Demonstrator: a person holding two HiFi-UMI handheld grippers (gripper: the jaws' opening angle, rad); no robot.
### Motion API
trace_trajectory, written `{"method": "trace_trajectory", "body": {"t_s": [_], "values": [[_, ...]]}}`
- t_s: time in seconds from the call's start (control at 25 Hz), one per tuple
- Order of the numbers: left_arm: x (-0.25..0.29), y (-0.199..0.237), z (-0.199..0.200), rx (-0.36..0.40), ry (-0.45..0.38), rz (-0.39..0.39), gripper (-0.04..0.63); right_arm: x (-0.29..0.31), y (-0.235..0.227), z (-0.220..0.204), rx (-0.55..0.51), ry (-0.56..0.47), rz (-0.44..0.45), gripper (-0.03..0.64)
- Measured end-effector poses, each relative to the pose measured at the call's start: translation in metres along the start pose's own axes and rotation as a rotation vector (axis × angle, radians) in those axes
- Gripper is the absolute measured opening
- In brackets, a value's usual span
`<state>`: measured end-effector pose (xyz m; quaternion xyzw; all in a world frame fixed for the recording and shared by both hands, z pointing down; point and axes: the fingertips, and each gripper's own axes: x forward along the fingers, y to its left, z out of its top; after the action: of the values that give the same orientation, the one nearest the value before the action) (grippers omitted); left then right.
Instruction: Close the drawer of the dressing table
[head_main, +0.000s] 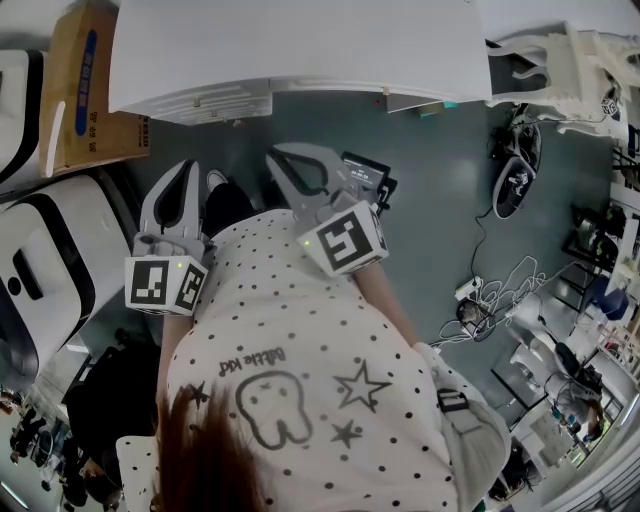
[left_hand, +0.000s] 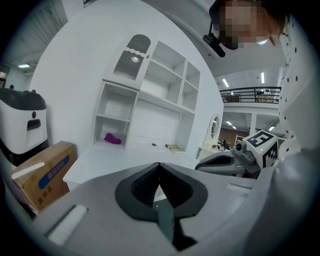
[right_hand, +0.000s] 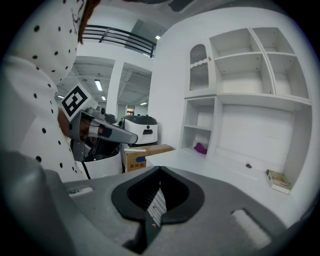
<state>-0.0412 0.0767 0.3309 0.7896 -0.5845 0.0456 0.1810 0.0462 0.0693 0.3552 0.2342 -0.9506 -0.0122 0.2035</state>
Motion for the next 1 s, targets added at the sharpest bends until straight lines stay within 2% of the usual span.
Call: {"method": "trace_trajectory", "body": {"t_s": [0.44,0.64,1.0], "values": [[0.0020,0.0004,0.0016,0.002,0.000,0.002,-0.006,0.0012,-0.0024,0.0005,-0.014,-0.018,0.000,-0.002],[0.0020,0.0008,0.0015,-0.003,0.000,0.004,-0.006,-0.0008,-0.0023,-0.0026,-0.005,0.023,-0.011,-0.002],[0.0050,0.0010,0.0023,-0.004,0.006,0.003,-0.006,0.0004,-0.0048,-0.0051,0.005,0.037,-0.008,-0.002]]}}
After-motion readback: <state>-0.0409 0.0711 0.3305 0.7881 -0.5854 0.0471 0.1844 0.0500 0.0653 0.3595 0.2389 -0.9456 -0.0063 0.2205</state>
